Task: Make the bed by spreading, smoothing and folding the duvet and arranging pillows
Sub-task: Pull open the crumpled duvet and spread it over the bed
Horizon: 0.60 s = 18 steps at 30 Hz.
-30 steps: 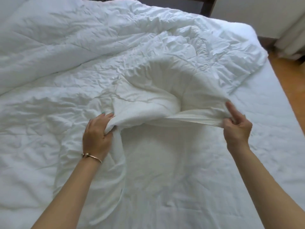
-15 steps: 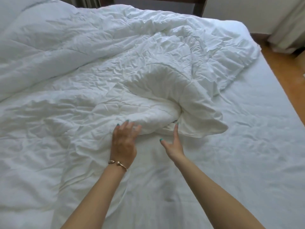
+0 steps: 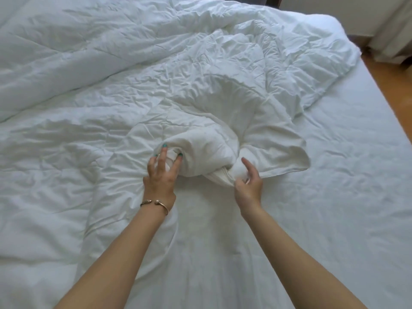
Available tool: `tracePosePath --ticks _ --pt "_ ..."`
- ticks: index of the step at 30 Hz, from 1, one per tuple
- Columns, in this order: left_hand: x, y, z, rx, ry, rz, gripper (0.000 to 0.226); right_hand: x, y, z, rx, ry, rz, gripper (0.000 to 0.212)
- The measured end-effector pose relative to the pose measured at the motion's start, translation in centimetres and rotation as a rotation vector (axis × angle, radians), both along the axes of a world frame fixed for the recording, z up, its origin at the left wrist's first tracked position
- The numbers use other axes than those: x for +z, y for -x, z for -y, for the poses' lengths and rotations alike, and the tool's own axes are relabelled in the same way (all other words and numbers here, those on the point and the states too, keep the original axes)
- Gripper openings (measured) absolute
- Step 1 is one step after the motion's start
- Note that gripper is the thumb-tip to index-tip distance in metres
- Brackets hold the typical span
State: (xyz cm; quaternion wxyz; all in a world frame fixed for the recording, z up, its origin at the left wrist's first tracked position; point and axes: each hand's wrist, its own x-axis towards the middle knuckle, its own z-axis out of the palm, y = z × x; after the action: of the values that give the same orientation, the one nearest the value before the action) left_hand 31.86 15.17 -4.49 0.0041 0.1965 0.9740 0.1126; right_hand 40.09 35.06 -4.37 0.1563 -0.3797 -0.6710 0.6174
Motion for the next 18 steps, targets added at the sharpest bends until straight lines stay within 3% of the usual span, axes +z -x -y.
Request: tracePosePath --ticks 4,8,11,13,15,18 --pt "4.4 -0.9 1.1 -0.091 -0.203 0.075 0.085 4.4 -7.2 -2.5 0.029 -0.069 -0.062 0.07" --pt "8.4 -3.2 1.5 -0.343 -0.357 0.192 0.085 9.0 -11.9 -10.9 -0.004 -0.187 -0.143 0.071" --pt "12.0 -6.9 0.6 -0.426 -0.432 0.411 0.079 12.8 -14.6 -18.0 -0.271 -0.152 -0.22 0.063" --pt "12.4 -9.8 -1.1 -0.415 -0.425 0.54 0.077 13.7 -16.3 -20.2 -0.508 0.003 -0.288 0.061" --pt "10.5 -12.6 -3.4 -0.357 -0.341 0.584 0.072 11.6 -18.0 -19.0 -0.55 0.297 -0.297 0.058" --pt "7.1 -17.1 -7.1 -0.133 0.145 0.455 0.063 5.4 -20.8 -13.7 -0.349 0.609 0.012 0.068"
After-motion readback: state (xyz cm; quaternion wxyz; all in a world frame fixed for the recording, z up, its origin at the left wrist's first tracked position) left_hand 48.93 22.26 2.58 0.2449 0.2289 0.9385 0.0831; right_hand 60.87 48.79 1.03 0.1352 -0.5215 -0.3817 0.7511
